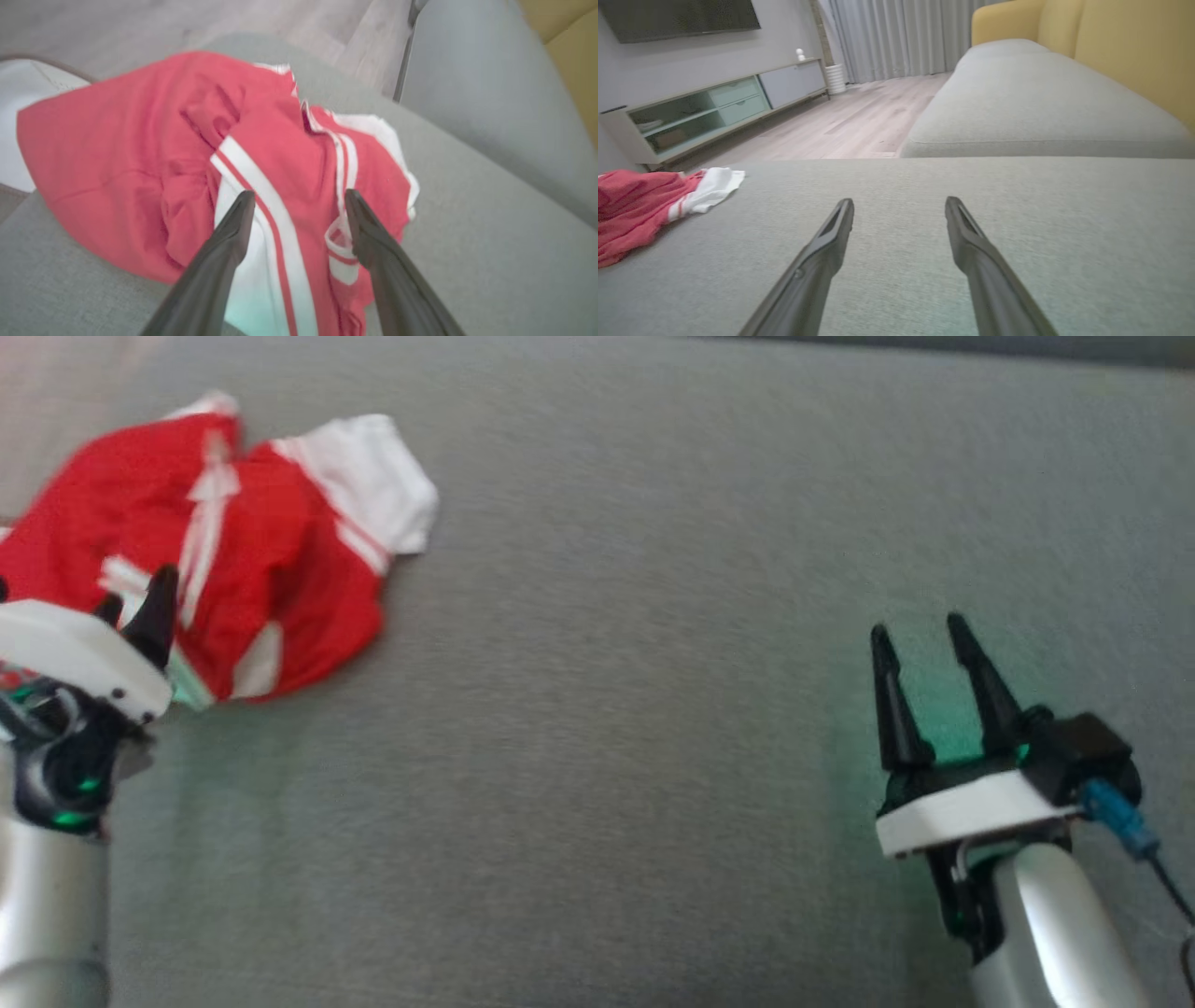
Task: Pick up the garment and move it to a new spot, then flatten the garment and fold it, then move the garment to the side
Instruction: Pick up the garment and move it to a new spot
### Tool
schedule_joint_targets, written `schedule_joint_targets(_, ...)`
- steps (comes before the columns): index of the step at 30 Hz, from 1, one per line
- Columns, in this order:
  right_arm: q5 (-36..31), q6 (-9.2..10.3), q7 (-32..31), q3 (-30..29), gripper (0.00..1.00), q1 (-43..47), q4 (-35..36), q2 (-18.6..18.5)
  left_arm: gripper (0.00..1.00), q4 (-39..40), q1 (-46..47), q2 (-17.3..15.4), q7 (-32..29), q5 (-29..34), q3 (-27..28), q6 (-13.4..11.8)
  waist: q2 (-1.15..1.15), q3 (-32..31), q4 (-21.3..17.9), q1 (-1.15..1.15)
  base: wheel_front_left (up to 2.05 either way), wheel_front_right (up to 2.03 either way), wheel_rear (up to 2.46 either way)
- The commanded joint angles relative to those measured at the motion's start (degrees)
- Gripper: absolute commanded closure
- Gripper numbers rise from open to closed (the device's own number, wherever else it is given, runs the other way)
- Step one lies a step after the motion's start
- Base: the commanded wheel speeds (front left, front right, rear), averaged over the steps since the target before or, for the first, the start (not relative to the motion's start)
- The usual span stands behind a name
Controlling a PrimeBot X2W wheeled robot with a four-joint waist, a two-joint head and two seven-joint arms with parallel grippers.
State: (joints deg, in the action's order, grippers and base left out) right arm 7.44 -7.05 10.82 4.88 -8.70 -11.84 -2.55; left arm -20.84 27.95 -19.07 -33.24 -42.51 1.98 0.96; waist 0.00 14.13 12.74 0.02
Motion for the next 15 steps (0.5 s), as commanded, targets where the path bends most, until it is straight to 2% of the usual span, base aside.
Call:
schedule_joint_targets(1,-0.5,-0.44,0.4,1.2,0.0,-1.8,2.1,-0.3,0.0,1.4,2.3,-3.8,-0.7,0.3,2.5,-0.3,0.0,4.2,-4.4,-0.02,0.0,0.0,0.0)
schedule_joint_targets(3,-0.4,-0.44,0.5,1.0,0.0,-2.3,2.4,-0.3,0.0,0.1,2.0,-5.3,-3.3,0.9,2.1,-1.4,0.0,5.4,-5.9,-0.02,0.0,0.0,0.0)
schedule_joint_targets(9,0.4,-0.44,1.2,0.5,0.0,-2.9,2.2,-0.3,0.0,-2.5,0.2,-6.3,-11.0,-0.1,1.5,-4.7,0.0,5.8,-8.6,-0.02,0.0,0.0,0.0)
schedule_joint_targets(10,0.5,-0.44,1.3,0.4,0.0,-2.9,2.1,-0.3,0.38,-2.3,-0.1,-6.4,-12.7,-0.6,1.4,-4.8,0.0,5.5,-8.7,-0.02,0.0,0.0,0.0)
schedule_joint_targets(11,0.5,-0.44,1.4,0.3,0.0,-2.9,1.9,-0.3,0.96,-1.9,-0.4,-6.8,-14.0,-1.0,1.2,-4.8,0.0,5.2,-8.8,-0.02,0.0,0.0,0.0)
schedule_joint_targets(12,0.6,-0.44,1.5,0.3,0.0,-2.8,1.7,-0.3,1.0,-1.4,-0.8,-7.1,-14.9,-1.2,1.2,-4.8,0.0,4.7,-8.8,-0.02,0.0,0.0,0.0)
schedule_joint_targets(15,1.1,-0.44,1.8,0.2,0.0,-2.5,1.0,-0.3,1.0,0.7,-1.5,-7.5,-15.3,-2.3,2.2,-4.6,0.0,3.0,-8.4,-0.02,0.0,0.0,0.0)
